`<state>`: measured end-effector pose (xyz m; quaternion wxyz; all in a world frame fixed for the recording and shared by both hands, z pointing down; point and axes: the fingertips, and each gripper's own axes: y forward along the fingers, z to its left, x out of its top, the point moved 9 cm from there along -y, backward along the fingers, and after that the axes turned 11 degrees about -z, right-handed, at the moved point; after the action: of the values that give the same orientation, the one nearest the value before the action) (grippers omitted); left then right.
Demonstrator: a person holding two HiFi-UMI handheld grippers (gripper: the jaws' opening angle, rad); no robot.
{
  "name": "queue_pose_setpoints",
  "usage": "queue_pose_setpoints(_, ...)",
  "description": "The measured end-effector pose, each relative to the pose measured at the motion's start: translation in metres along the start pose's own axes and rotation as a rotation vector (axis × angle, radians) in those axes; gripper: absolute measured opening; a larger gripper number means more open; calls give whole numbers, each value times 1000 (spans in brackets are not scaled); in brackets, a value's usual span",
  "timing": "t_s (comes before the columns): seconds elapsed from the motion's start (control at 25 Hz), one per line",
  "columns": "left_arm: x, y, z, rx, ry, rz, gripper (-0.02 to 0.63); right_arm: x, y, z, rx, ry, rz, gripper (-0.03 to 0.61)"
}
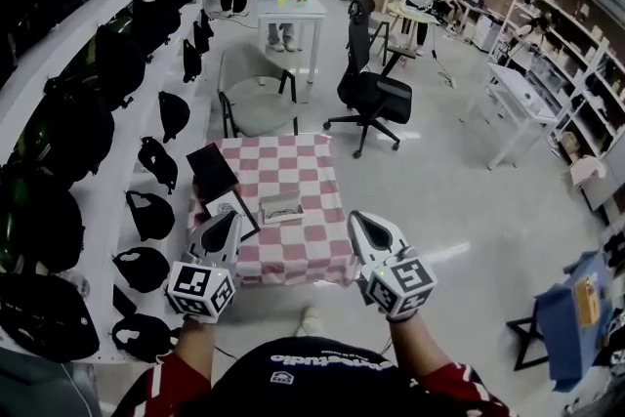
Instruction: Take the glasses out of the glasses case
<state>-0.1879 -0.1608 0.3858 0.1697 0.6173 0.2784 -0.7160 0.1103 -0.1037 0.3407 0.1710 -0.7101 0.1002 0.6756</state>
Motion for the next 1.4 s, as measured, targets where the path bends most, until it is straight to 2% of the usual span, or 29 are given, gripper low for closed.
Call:
queue_pose_setpoints(0.36,2,11,1,-45,17,-40,8,-7,1,-5,11,-3,-1,3)
queue_pose_setpoints(0.48,0,17,1,-79,13,-42,63,-5,3,-4,-2,0,4,3)
queue_pose_setpoints(0.64,-4,24,-2,-100,21,-38,71,-8,2,-7,-5,-1,14,3)
queue_pose_setpoints(0.88,-17,41,2,-145,22,6,71,-15,1,-13,7,-4,25,3)
queue_pose_setpoints(1.04,-34,56,7,-162,28,51,71,-13,7,-20,-26,7,39,3)
queue_pose_setpoints(1.4,-79,80,16,-205,39,152,71,-33,17,-39,-21,19,59,3)
